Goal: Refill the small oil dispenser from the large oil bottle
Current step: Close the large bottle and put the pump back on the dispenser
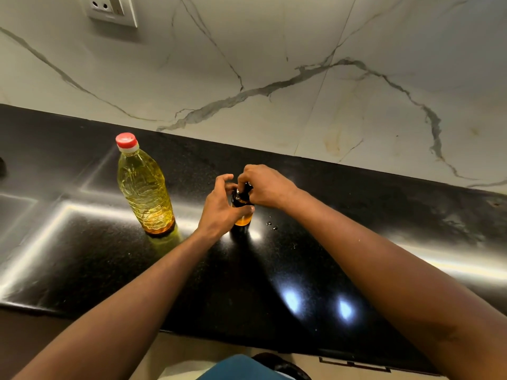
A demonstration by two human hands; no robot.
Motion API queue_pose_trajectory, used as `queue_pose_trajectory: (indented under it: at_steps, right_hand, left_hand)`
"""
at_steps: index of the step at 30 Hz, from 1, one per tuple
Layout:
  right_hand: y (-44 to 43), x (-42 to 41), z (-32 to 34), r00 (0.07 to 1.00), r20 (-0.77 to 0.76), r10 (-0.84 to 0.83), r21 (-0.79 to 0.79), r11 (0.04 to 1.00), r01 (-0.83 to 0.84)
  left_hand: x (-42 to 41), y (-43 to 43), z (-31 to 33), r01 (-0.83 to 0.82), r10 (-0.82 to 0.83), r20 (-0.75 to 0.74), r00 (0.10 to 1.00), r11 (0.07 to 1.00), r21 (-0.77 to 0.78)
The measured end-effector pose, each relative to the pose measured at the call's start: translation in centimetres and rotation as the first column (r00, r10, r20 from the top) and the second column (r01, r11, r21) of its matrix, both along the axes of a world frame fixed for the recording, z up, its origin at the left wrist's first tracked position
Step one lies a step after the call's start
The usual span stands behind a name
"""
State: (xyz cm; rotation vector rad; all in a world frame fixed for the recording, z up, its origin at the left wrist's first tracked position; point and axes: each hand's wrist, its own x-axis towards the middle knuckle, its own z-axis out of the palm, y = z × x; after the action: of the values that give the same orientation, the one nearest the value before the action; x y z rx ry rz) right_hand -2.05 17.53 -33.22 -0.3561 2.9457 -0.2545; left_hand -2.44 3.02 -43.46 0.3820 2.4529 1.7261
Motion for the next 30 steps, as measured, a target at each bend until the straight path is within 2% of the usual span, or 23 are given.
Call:
queue_pose_trajectory:
  at_steps: [5, 14, 19, 23, 27, 30]
  right_hand:
    - [-0.3, -0.1, -0.8, 1.0, 0.0, -0.001, -0.005, 1.0, 0.001]
    - [-0.6, -0.2, -1.5, 0.994, -0.008, -0.109, -0.008, 0.994, 0.109]
    - [-0.6, 0.2, -2.9, 0.981, -0.108, -0.158, -0.017, 0.987, 0.157]
    - [-0.5, 1.3, -4.0, 0.956, -0.256, -0.139, 0.081, 0.983, 0.165]
    - [-0.4, 1.9, -3.4, 0.914, -0.331, -0.234, -0.062, 0.972, 0.226]
    - [-0.9, 2.0, -1.4, 0.886, -0.398, -0.238, -0.161, 0.969, 0.188]
  left_hand:
    - [0.2, 0.0, 0.2, 0.0, 0.0, 0.008, 1.0, 1.0, 0.0]
    - [0.3, 0.0, 0.2, -0.003, 0.003, 0.001, 1.0, 1.0, -0.016]
    - [0.5, 0.1, 0.4, -0.012, 0.012, 0.003, 1.0, 1.0, -0.025]
    - [0.4, 0.3, 0.8, -0.009, 0.006, -0.034, 0.999, 0.995, -0.101]
    - [0.9, -0.3, 2.3, -0.015, 0.002, -0.109, 0.994, 0.993, -0.119]
    - [1.7, -1.1, 5.1, -0.054, 0.032, -0.207, 0.978, 0.993, -0.103]
